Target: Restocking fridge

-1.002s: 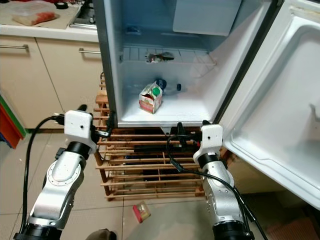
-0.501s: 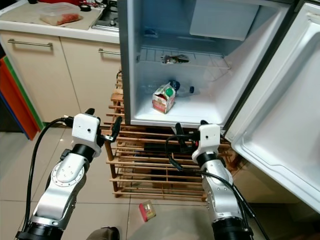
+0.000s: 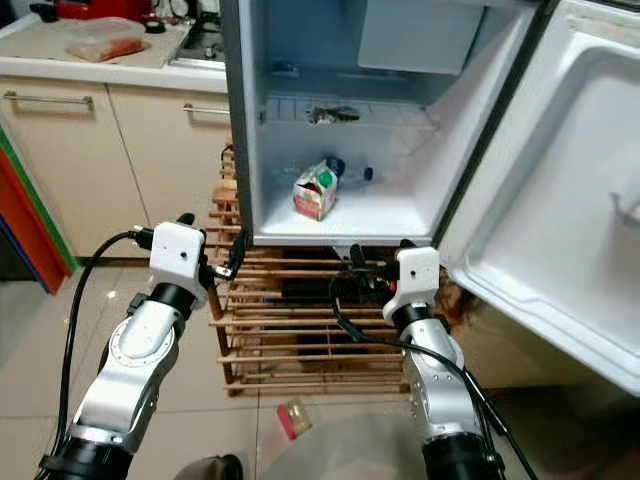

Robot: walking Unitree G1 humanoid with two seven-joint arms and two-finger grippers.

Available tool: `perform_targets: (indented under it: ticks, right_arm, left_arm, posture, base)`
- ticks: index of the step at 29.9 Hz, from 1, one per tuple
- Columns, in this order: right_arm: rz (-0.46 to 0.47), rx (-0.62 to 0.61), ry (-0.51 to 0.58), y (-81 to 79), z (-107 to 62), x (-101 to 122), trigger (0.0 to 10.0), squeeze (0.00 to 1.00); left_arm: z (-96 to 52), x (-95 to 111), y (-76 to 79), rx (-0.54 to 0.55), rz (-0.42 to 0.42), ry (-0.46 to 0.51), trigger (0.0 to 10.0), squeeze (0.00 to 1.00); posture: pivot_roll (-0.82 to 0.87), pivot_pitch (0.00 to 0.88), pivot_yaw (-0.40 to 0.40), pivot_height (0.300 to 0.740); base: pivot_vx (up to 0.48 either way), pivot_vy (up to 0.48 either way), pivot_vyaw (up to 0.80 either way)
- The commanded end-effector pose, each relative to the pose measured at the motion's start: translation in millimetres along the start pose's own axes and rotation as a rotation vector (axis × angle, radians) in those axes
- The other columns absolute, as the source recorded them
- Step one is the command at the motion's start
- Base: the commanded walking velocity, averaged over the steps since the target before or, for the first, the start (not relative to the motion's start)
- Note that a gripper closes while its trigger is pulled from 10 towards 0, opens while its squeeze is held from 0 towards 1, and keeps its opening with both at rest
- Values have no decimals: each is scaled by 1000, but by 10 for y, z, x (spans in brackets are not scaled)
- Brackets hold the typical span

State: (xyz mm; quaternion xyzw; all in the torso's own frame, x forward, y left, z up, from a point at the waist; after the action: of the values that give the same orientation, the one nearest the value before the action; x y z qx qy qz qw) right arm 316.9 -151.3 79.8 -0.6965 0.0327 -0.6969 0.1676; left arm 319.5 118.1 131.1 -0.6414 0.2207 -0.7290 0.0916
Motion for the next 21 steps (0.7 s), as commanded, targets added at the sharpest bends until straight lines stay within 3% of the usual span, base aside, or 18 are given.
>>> perform_targets:
  ticks: [1, 8, 15, 21]
  right_arm:
    - [-4, -9, 12, 30, -11, 33, 10000, 106]
    - [-11, 1, 10, 36, -23, 42, 10000, 106]
    - [-19, 33, 1, -15, -36, 28, 10000, 106]
    - [-18, 38, -8, -30, -62, -10, 10000, 106]
  left_arm:
    - [-11, -65, 15, 5, -10, -31, 10000, 0]
    - [6, -74, 24, 12, -23, -38, 10000, 0]
    - [17, -49, 52, -7, -37, -16, 10000, 0]
    - [11, 35, 137, -71, -36, 40, 10000, 0]
  posture:
    - [25, 0, -59, 740]
    - [18, 0, -67, 740]
    - [15, 0, -66, 740]
    - [-4, 0, -50, 740]
  base:
    - [-262, 0, 0]
    - [-253, 0, 0]
    - [0, 0, 0]
    - [0, -477, 0]
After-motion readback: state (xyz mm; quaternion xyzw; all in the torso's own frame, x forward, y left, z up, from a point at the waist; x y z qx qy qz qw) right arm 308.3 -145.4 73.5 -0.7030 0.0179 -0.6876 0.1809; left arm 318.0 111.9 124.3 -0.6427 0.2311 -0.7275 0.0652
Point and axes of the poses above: a point about 5 cm out from each wrist's last joint towards the gripper, its own z axis pointing out of the wrist towards the gripper, its own x axis along the axis of the wrist's last joint, y = z × x, the point moved 3 cm from there along z, pointing out of the wrist towards the gripper, and after that the axes turned 15 degrees about z, right-handed, at the moved point
